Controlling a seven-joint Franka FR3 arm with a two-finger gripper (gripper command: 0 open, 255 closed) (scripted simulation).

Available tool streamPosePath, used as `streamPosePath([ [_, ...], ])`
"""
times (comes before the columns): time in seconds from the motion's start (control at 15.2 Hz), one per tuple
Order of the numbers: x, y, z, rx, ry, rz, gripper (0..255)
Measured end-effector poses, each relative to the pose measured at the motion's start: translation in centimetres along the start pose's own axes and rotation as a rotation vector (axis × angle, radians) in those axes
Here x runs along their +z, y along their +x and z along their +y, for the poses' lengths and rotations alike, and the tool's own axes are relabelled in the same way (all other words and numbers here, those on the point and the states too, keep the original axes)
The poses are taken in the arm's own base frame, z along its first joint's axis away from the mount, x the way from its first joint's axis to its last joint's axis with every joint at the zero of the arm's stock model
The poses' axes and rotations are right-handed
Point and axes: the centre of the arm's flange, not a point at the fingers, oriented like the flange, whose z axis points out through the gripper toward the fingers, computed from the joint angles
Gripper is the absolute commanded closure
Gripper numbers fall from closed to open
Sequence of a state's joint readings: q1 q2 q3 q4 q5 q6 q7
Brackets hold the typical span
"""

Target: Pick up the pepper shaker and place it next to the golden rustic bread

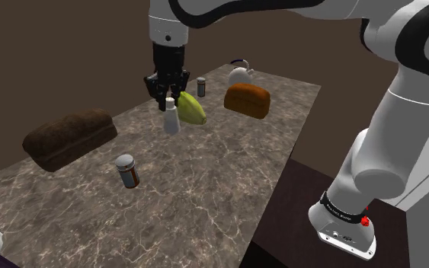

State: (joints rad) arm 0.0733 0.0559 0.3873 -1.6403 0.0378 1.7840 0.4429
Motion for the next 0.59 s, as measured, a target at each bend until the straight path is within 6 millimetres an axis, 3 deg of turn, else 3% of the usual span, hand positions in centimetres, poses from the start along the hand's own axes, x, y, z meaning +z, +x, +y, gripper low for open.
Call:
streamPosePath([
  [0.59, -1.7, 0.6, 12.1, 0.0, 0.0, 0.0, 255],
])
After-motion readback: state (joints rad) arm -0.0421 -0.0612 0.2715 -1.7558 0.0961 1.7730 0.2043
